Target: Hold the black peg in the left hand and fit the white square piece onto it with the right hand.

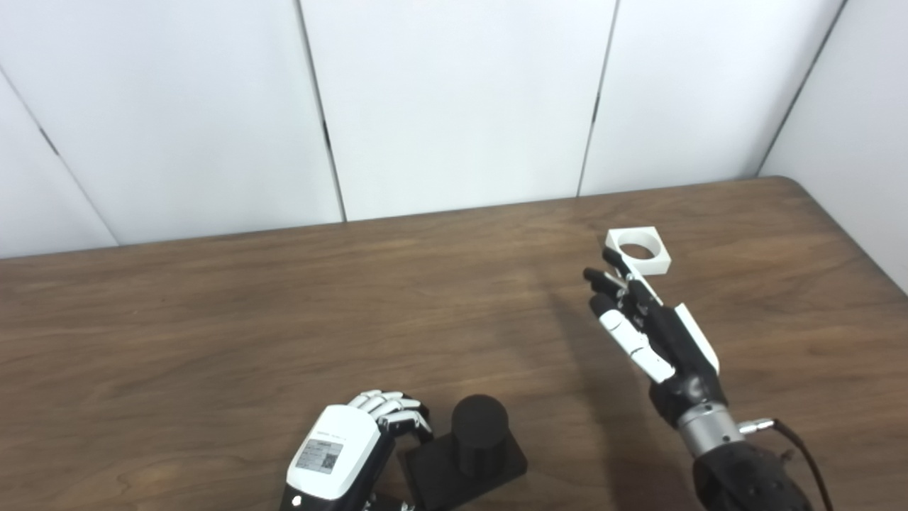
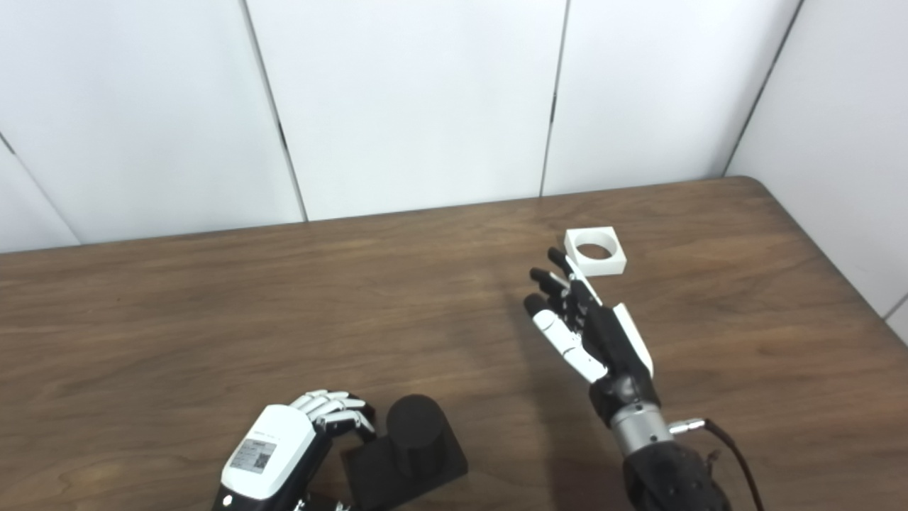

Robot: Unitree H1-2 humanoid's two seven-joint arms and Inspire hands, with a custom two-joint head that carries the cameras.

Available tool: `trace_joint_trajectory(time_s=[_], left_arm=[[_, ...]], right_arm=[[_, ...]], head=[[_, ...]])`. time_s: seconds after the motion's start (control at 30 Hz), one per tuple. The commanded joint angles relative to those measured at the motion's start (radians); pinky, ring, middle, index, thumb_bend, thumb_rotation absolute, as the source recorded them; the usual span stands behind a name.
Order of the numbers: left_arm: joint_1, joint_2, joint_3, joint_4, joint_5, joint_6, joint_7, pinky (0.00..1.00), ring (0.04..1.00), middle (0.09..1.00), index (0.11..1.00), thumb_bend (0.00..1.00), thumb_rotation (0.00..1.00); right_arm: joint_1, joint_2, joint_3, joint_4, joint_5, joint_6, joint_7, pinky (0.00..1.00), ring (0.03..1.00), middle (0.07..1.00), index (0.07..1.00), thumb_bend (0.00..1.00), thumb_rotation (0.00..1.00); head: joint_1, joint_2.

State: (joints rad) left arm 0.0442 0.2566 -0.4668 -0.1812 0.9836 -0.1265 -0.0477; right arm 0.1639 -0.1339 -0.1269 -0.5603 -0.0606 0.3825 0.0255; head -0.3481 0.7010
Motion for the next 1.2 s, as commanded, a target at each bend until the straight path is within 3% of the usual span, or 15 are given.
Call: trace_joint_trajectory(time_s=[0.0,0.27,0.43,0.67,0.97,1.17], left_arm=[[0.010,0.029,0.011,0.029,0.061,0.078,-0.076,0.79,0.779,0.744,0.488,0.52,0.05],[0.011,0.029,0.011,0.004,0.081,0.098,-0.114,0.77,0.772,0.736,0.488,0.52,0.05],[0.010,0.028,0.011,-0.003,0.073,0.107,-0.131,0.77,0.771,0.734,0.488,0.52,0.05],[0.010,0.022,0.013,-0.005,0.078,0.114,-0.149,0.77,0.775,0.739,0.488,0.52,0.05],[0.011,0.018,0.009,0.004,0.083,0.116,-0.145,0.77,0.770,0.731,0.488,0.52,0.05],[0.016,0.014,0.003,-0.008,0.100,0.121,-0.151,0.77,0.766,0.728,0.488,0.52,0.05]], right_arm=[[0.020,-0.092,-0.014,-0.052,-0.060,0.007,0.015,0.94,0.910,0.872,0.916,0.64,0.47],[-0.086,-0.269,-0.041,-0.054,-0.126,0.084,0.080,0.98,0.938,0.904,0.932,0.78,0.41],[-0.163,-0.378,-0.026,-0.002,-0.249,0.087,0.158,0.93,0.961,0.952,0.959,0.86,0.41],[-0.284,-0.494,0.005,0.111,-0.328,0.086,0.255,0.97,1.000,0.978,0.975,0.91,0.34],[-0.435,-0.579,0.140,0.273,-0.439,0.075,0.318,0.93,1.000,1.000,0.975,0.94,0.28],[-0.536,-0.602,0.239,0.408,-0.521,0.054,0.344,0.95,1.000,1.000,0.967,0.95,0.25]], head=[[-0.001,0.001],[-0.041,-0.012],[-0.048,-0.017],[-0.051,-0.023],[-0.061,-0.037],[-0.044,-0.041]])
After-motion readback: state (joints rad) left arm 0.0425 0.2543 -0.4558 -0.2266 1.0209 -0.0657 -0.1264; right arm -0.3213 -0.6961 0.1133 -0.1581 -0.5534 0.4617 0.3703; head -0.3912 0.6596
